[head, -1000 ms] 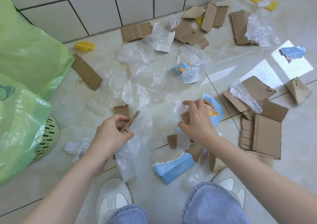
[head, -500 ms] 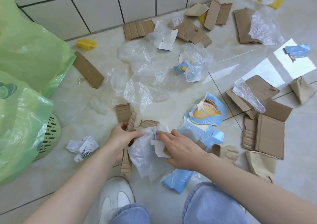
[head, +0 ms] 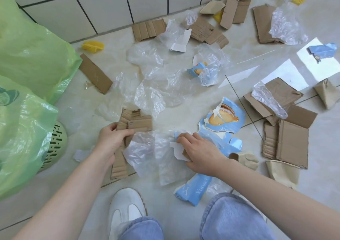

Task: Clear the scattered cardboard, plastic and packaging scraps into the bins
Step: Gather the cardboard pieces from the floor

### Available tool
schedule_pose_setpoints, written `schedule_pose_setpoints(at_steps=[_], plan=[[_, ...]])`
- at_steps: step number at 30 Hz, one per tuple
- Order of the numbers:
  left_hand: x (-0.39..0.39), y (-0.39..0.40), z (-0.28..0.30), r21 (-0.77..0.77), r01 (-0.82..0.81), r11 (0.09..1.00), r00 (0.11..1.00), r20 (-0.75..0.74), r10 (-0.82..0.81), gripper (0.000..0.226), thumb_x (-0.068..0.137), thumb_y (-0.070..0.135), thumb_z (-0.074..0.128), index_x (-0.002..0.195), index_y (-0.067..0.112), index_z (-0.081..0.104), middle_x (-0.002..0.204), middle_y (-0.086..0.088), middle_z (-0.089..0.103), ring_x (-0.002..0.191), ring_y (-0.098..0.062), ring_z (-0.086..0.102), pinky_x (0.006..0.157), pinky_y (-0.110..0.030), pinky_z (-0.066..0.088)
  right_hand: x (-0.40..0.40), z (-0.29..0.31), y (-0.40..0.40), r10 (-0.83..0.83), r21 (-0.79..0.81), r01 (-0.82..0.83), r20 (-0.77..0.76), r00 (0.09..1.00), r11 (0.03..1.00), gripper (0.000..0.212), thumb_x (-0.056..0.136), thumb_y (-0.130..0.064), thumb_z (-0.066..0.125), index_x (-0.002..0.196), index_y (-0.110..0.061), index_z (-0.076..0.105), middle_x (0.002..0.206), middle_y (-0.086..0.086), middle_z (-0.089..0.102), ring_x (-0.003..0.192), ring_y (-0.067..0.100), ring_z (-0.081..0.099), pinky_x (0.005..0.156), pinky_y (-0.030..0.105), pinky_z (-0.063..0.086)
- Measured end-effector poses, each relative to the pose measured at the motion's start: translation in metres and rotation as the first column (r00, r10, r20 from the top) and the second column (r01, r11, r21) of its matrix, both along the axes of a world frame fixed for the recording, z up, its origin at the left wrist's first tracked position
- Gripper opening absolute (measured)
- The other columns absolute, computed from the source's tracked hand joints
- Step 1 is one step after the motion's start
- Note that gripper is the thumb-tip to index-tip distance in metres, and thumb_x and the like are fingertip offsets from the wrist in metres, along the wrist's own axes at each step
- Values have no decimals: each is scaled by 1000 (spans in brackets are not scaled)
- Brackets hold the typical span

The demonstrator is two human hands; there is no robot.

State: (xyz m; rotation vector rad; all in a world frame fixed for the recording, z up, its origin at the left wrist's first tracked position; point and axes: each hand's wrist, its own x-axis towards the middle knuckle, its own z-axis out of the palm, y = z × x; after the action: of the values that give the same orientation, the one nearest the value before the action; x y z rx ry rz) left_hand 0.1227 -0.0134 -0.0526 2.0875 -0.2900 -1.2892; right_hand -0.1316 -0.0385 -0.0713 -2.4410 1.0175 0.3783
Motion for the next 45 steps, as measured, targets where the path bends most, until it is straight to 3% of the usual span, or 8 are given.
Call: schedule_pose_setpoints(at_steps=[4, 12, 18, 25, 32, 38, 42, 45], plan=[[9, -6, -8, -28, 23, 999, 983, 184, -17, 29, 76, 7, 75, 102, 11, 65, 100, -11, 69, 88, -30, 66, 86, -46, 55, 1, 3, -3, -56, -23, 55, -40, 998, 998, 46, 83, -23, 51, 128, -16, 41, 124, 2, 46, 101, 27, 46, 76, 37, 45], [-8, -26, -25, 115, 260, 959, 833, 476, -283, 30, 84, 11, 65, 111, 15, 53, 91, -1, 59, 80, -24, 56, 67, -30, 41, -1, 11, -16, -167, -105, 160, -64, 984, 982, 47, 81, -21, 53, 126, -13, 44, 115, 5, 48, 98, 30, 49, 75, 38, 45], [-10, -50, -25, 202, 251, 947, 862, 399, -313, 32, 83, 3, 58, 111, 13, 47, 99, -7, 59, 85, -26, 55, 63, -32, 40, -13, 17, -37, -286, -123, 282, -19, 958, 952, 50, 79, -21, 56, 128, -15, 44, 115, 4, 49, 100, 29, 48, 73, 37, 45], [-17, -54, -28, 159, 125, 979, 976, 158, -150, 47, 75, 2, 72, 115, 10, 51, 109, -9, 61, 100, -28, 60, 87, -44, 53, -26, 15, -41, -330, -130, 329, 11, 944, 935, 54, 78, -19, 56, 130, -18, 43, 116, 2, 49, 101, 26, 47, 67, 28, 31], [-25, -57, -20, 117, 220, 969, 925, 292, -245, 58, 73, 12, 75, 122, 14, 46, 107, -4, 56, 91, -21, 56, 70, -29, 44, -43, 21, -57, -481, -148, 487, 76, 874, 861, 54, 80, -23, 61, 131, -16, 43, 123, 4, 46, 113, 28, 46, 77, 31, 40], [-45, -66, -19, 170, 430, 887, 773, 438, -459, 77, 62, 29, 86, 125, 18, 43, 118, -5, 54, 102, -26, 55, 78, -34, 42, -73, 20, -75, -613, -146, 612, 46, 789, 777, 57, 79, -18, 62, 130, -9, 39, 122, 13, 48, 108, 33, 45, 84, 37, 40], [-48, -75, -16, 192, 409, 892, 811, 371, -452, 70, 65, 23, 86, 121, 18, 45, 109, -3, 58, 94, -24, 54, 78, -33, 44, -66, 20, -62, -516, -98, 517, 42, 856, 850, 49, 77, -14, 59, 122, -11, 40, 113, 5, 48, 103, 29, 45, 74, 30, 33], [-45, -78, -13, 170, 364, 916, 861, 314, -400, 68, 65, 19, 86, 121, 17, 47, 105, -2, 56, 90, -22, 53, 77, -31, 44, -50, 24, -48, -476, -1, 479, 107, 873, 878, 48, 75, -16, 60, 119, -13, 40, 115, 3, 47, 107, 26, 44, 82, 35, 42]])
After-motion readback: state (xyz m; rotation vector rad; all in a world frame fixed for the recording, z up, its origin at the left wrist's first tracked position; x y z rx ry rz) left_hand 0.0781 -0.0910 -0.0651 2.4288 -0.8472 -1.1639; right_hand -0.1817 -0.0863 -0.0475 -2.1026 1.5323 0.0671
